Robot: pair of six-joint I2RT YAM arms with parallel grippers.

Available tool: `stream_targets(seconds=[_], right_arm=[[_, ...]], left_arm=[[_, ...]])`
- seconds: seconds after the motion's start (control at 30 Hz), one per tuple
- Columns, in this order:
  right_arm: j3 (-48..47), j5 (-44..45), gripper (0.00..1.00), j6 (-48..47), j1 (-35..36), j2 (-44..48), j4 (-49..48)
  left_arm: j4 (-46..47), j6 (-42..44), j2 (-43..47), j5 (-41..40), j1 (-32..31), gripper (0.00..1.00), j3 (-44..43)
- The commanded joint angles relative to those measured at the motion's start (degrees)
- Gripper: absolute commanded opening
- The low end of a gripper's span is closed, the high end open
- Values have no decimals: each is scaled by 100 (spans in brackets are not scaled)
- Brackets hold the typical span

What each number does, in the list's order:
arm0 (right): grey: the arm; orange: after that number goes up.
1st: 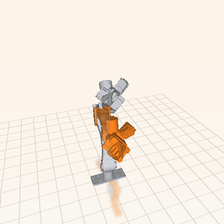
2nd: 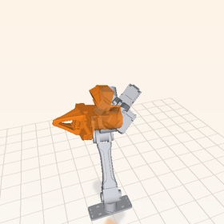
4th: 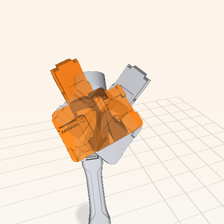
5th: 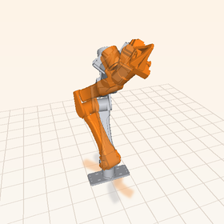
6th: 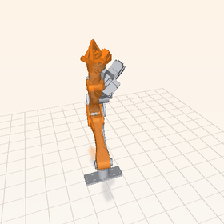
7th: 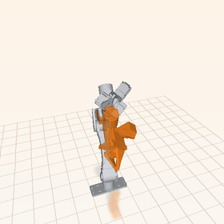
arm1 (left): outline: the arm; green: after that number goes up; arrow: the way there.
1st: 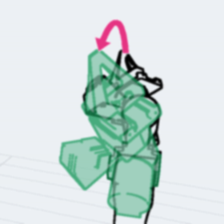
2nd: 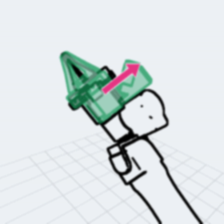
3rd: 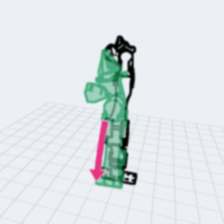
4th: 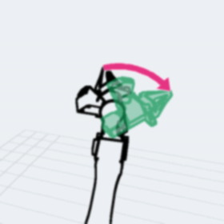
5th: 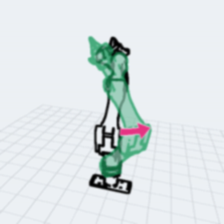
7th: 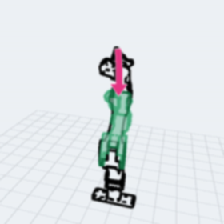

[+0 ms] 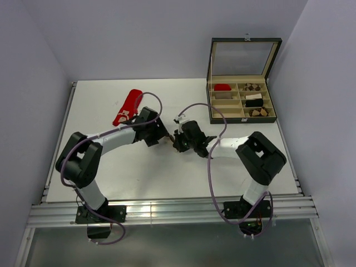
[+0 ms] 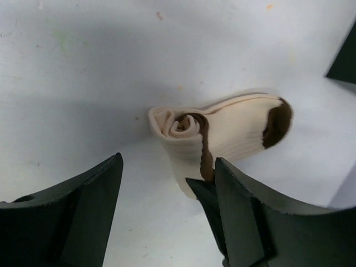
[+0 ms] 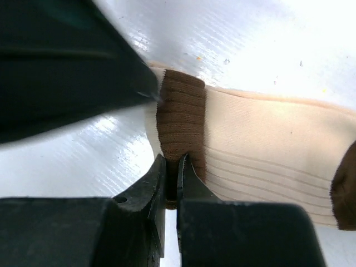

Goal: Roll the socks
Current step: Roll the sock at the center of the board.

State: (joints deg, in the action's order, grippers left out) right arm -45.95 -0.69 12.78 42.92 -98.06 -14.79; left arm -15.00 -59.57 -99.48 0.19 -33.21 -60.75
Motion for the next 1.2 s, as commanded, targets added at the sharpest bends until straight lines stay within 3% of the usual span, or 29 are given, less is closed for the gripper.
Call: stream_targets(seconds=[0.0, 0.2, 0.47, 0.6, 1.17], right_arm=[[139, -1342, 0, 435, -528, -116, 802], [148, -2408, 0, 1032, -1162, -432, 776], [570, -4262, 0, 2316, -2102, -1250, -568], [745, -4396, 0, 2765, -2305, -1523, -973], [825, -4255, 0, 2994, -2569, -1787, -780]], left_arm=[[744, -494, 578, 8, 43, 72, 204], [1061, -591, 685, 86, 43, 72, 336], [1290, -477, 369, 421, -97, 70, 248], [1263, -345, 272, 421, -159, 70, 204], [1272, -2, -413, 289, -326, 69, -156]])
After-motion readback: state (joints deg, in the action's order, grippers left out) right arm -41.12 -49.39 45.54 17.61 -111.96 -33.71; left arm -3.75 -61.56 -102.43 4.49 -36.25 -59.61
